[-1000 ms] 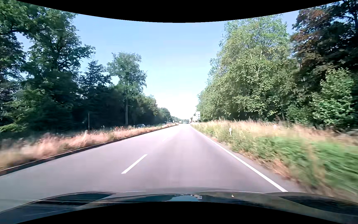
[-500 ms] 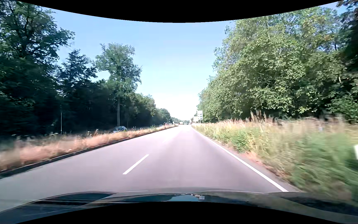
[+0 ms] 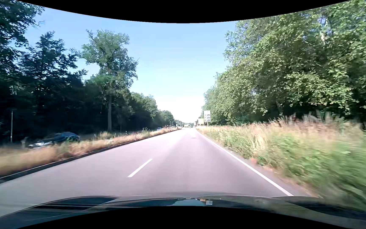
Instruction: Follow the waypoints while adhering to traffic rules and regulations
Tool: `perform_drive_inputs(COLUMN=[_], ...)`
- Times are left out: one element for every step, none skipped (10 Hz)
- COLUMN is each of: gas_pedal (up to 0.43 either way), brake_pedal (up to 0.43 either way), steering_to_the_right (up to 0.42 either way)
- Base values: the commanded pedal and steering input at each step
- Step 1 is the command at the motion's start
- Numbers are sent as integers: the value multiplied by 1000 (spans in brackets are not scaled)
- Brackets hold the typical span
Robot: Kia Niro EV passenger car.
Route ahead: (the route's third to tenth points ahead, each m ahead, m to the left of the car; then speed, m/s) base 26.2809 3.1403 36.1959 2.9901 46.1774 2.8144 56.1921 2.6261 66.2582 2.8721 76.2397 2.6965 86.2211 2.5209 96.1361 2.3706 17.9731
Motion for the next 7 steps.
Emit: perform_drive_inputs(gas_pedal=[110,110,110,110,110,110,110], brake_pedal=[0,0,0,0,0,0,0], steering_to_the_right=[-1,-1,-1,-1,-1,-1,-1])
